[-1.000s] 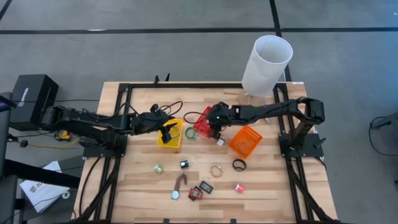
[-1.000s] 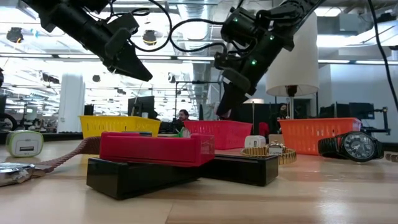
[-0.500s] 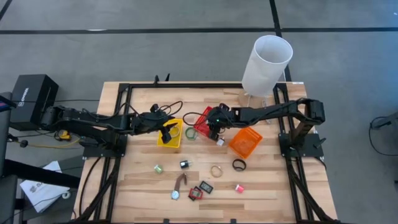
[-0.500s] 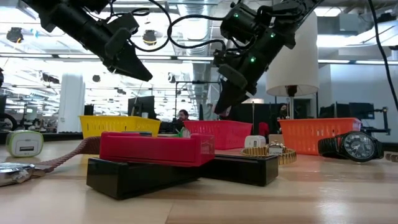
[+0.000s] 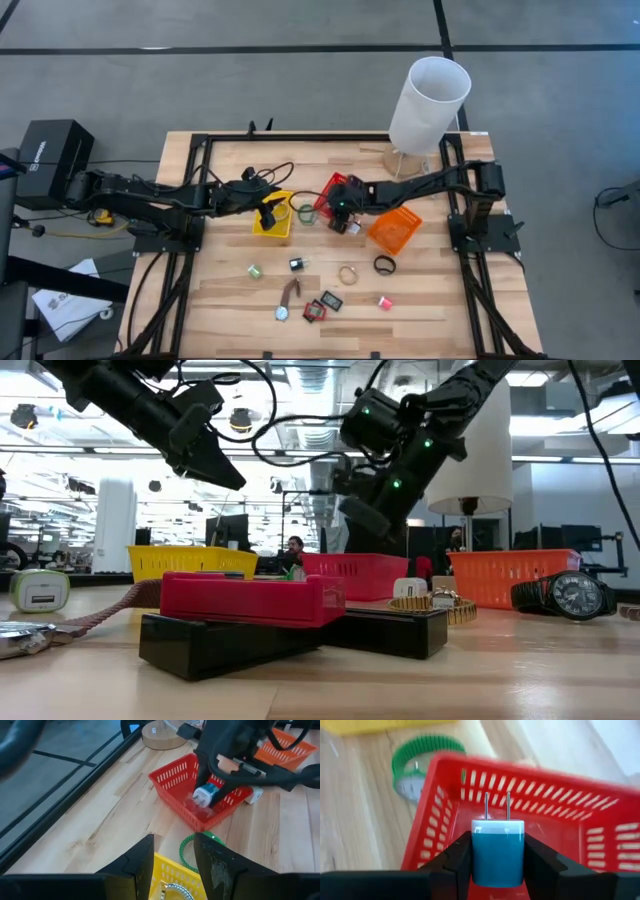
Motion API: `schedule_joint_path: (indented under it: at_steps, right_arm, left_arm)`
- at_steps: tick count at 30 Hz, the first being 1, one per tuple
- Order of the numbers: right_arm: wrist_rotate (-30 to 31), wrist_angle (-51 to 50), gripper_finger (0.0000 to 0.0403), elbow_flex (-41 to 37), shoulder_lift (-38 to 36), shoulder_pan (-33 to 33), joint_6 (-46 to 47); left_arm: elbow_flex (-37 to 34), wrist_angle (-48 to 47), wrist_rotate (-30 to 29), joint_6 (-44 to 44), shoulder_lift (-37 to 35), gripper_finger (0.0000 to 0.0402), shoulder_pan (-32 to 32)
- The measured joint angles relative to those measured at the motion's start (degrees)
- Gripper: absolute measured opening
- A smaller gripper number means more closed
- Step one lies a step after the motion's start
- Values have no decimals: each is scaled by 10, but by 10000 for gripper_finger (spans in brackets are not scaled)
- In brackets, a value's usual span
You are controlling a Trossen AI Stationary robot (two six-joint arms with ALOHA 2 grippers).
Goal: Pick & Place Office items
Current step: Put the blue charger adapter into the red bin, then put the right black digital clock into the orange bin
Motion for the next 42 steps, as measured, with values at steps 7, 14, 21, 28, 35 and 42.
schedule_joint_path:
  at_steps: [7,14,21,28,35,42]
  right_arm:
    - [-7,-7,168,9,0,-1,-15]
    - [-7,-30,206,11,-2,-1,-17]
    - [-8,-47,204,16,-12,1,-45]
    - [-8,-106,186,58,-18,3,-43]
    - [-9,-192,179,96,-24,29,-45]
    - [-9,-240,176,110,-37,80,-24]
  left_arm:
    - [0,0,0,0,0,135,0]
    - [0,0,0,0,0,135,0]
    - [0,0,0,0,0,135,0]
    - [0,-1,0,0,0,135,0]
    - [0,-1,0,0,0,135,0]
    - [0,0,0,-3,0,135,0]
